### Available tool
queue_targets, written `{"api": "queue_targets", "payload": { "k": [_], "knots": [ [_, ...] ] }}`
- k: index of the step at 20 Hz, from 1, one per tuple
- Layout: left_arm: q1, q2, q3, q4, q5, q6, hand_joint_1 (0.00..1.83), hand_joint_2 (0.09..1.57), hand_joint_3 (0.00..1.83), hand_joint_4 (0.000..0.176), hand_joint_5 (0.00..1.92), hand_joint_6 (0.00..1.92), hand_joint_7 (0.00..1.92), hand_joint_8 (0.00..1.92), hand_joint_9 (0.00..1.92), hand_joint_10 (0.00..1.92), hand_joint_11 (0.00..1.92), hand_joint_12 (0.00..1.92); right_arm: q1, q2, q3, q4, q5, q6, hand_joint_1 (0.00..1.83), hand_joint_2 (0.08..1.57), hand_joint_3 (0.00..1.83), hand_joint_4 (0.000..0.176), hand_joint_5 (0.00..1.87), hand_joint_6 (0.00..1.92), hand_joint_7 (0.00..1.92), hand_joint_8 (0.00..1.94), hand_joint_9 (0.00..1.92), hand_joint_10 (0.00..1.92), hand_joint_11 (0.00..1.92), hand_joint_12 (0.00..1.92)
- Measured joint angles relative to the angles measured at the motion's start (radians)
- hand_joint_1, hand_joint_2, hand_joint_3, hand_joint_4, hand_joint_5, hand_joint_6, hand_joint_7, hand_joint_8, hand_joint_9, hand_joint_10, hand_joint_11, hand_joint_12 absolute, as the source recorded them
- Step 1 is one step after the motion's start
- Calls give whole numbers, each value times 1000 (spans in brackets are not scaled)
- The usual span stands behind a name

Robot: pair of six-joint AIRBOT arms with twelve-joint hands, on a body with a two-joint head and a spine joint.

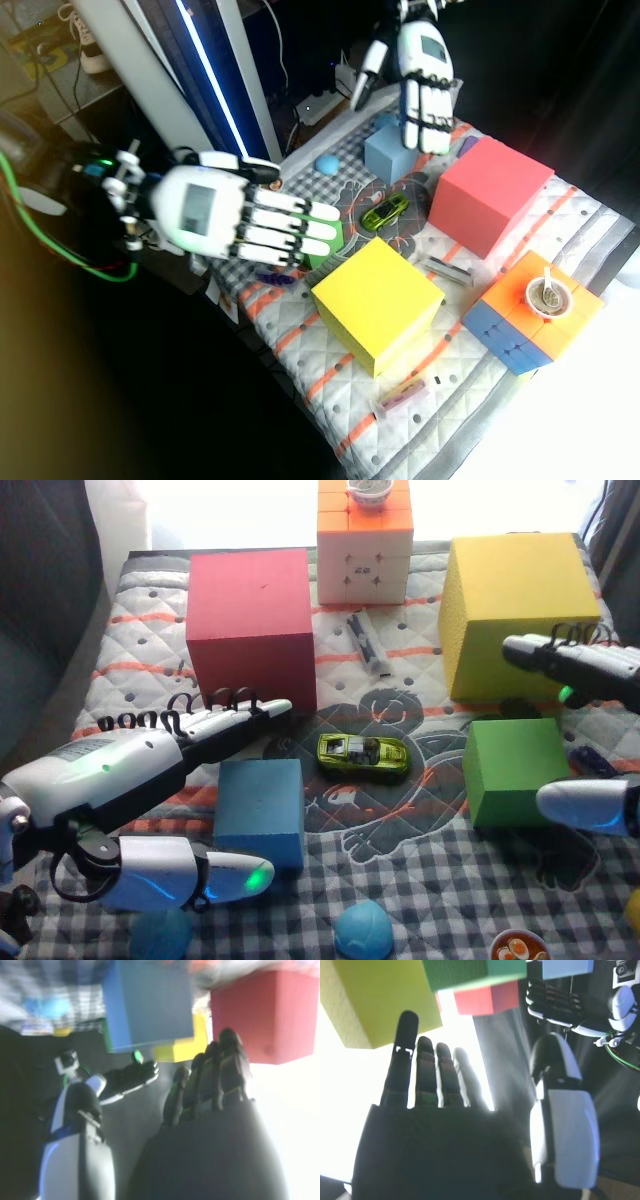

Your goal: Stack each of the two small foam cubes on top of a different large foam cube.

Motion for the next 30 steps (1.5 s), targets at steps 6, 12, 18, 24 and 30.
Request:
{"api": "queue_targets", "payload": {
  "k": [6, 12, 18, 24, 30],
  "knots": [
    [0, -72, 35, -87, 37, 71, 799, 1031, 0, 82, 0, 0, 0, 0, 0, 0, 28, 19, 31, -63, 50, 5, -103, 0, 762, 1046, 0, 0, 0, 0, 118, 15, 47, 235, 0, 1017],
    [0, -117, 69, -122, -3, 72, 1083, 1142, 5, 0, 255, 502, 106, 892, 0, 1399, 0, 1887, 34, -94, 74, 22, -134, 0, 1048, 1085, 1, 0, 259, 205, 411, 128, 102, 887, 0, 1488],
    [-10, -137, 83, -126, 3, 84, 1036, 1321, 6, 0, 563, 1563, 175, 1610, 152, 1711, 51, 1921, 51, -114, 89, 32, -127, 0, 1332, 1244, 2, 0, 542, 1466, 777, 1373, 737, 1524, 565, 1799],
    [-1, -77, 5, -82, -24, 75, 1004, 1367, 0, 0, 521, 1655, 166, 1558, 116, 1655, 1, 1920, 69, -11, 9, -28, -75, -4, 1153, 1320, 14, 0, 497, 1533, 735, 1642, 638, 1901, 577, 1921],
    [-57, 16, -47, 3, -72, 75, 1132, 1189, 0, 0, 171, 1419, 164, 1453, 119, 1557, 10, 1921, 114, 68, -9, -113, 37, -3, 1157, 1295, 0, 0, 574, 1442, 760, 1578, 779, 1845, 877, 1921]
  ]
}}
